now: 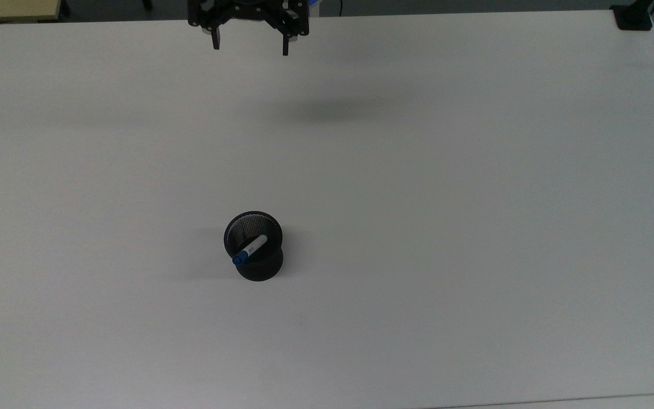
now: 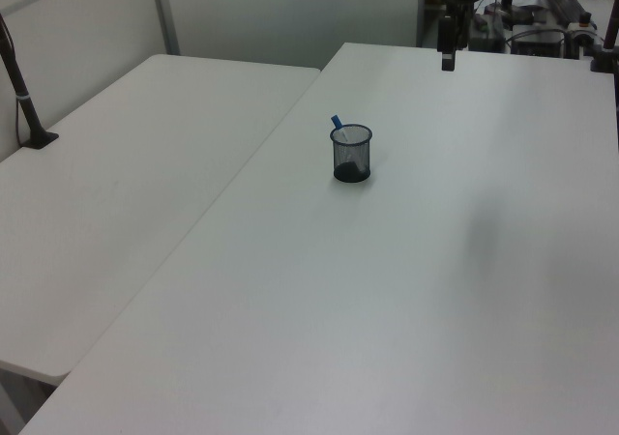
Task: Remove the marker
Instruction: 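Move the gripper toward the black mesh pen cup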
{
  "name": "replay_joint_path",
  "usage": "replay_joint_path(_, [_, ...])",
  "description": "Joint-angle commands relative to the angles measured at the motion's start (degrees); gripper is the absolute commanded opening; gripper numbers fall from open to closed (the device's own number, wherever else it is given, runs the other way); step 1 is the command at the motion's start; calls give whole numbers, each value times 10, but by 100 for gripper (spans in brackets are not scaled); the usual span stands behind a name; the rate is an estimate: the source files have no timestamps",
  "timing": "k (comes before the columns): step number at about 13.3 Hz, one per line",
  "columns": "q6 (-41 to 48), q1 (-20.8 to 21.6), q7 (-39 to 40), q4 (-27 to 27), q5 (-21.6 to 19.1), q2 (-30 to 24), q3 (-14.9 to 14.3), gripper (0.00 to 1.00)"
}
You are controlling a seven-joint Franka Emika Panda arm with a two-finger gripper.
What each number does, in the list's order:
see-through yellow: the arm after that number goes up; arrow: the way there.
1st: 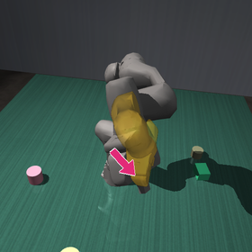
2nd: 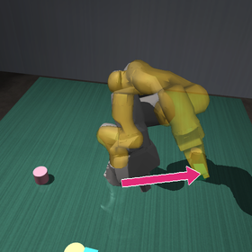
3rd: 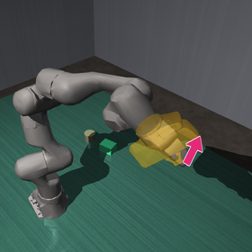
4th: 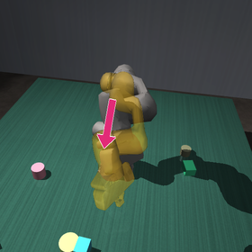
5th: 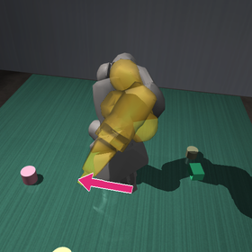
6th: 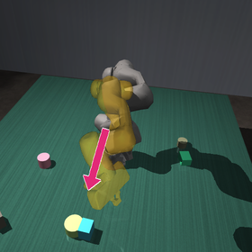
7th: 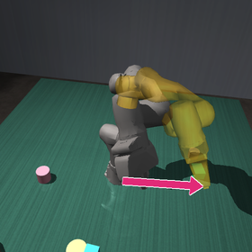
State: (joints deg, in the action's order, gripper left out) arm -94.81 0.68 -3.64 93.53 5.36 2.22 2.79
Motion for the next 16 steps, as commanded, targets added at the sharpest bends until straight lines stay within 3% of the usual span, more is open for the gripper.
replay_joint_path(1, [3,-11,20,-7,-12,-6,-2,100])
replay_joint_path(7, [-12,-14,29,-19,-13,11,-3,100])
replay_joint_path(16, [-266,-55,8,-43,-36,136,-3,100])
